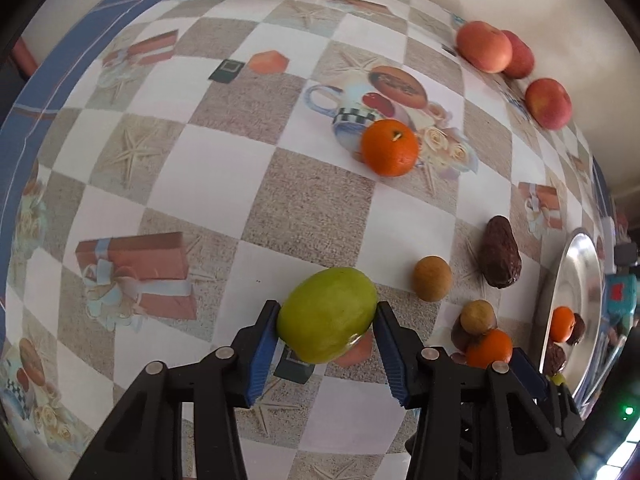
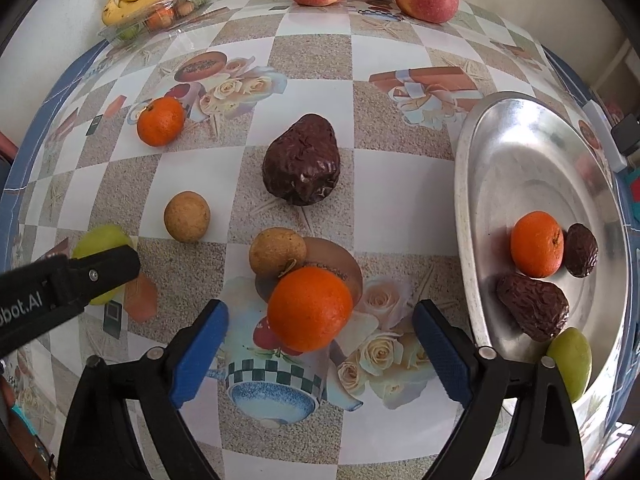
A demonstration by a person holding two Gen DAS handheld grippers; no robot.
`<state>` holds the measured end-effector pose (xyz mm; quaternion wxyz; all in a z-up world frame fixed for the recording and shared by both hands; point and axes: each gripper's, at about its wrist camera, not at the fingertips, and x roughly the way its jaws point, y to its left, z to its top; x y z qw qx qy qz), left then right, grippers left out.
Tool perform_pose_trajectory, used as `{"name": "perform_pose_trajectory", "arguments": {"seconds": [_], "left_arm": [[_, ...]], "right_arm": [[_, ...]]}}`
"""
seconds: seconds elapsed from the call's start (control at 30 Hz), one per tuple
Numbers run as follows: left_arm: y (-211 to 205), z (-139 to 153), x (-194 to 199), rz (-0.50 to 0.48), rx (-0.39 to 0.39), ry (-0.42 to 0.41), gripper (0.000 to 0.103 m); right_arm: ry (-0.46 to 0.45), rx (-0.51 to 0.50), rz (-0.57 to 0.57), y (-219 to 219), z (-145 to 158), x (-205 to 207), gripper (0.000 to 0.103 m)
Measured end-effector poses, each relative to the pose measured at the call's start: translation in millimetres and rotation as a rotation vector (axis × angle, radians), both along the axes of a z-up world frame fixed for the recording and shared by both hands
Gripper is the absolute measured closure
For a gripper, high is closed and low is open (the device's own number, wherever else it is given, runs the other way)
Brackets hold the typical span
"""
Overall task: Organize fruits
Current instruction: 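Grasp a mandarin orange with the right tool while the left tool holds the pear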
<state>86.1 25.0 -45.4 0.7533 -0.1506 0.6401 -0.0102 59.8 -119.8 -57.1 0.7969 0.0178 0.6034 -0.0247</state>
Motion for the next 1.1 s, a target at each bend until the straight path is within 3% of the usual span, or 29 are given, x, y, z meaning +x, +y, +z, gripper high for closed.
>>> {"name": "perform_pose_trajectory", "arguments": {"seconds": [0.2,0.43,0.63,0.9,0.97,1.1], "left_arm": [[2.4,-2.9,-2.4,0.012,-0.015,0.002,0.053],[14.0,-4.4,-6.1,0.025,-0.036,0.006,0.053],[10.4,-4.3,-4.3,0.026,-0.036,0.008,0.053],[11.8,-4.9,-3.2,0.030,-0.040,0.010,0.052],[12.2,-4.7,-2.8,0.029,-0.039,0.010,0.052],[12.1,-4.2,-3.2,0.029,-0.039,0.009,0.052]], "right_arm": [[-0.002,-0.001,0.001,10.0,-4.4,-2.0,0.000],[-0.123,-0.008,-0.007,12.1,-8.0,-24.6,0.000],[-0.141,-0.003,0.005,12.2,-9.2,-29.4,0.000],[-0.034,0.019,-0.003,5.3,-6.7,-13.8,0.001],[-0.058,0.020,-0.027,2.7,-1.3,-13.5,0.006],[-0.072,0.060,-0.023,-2.2,10.2,-9.2,0.038]]}}
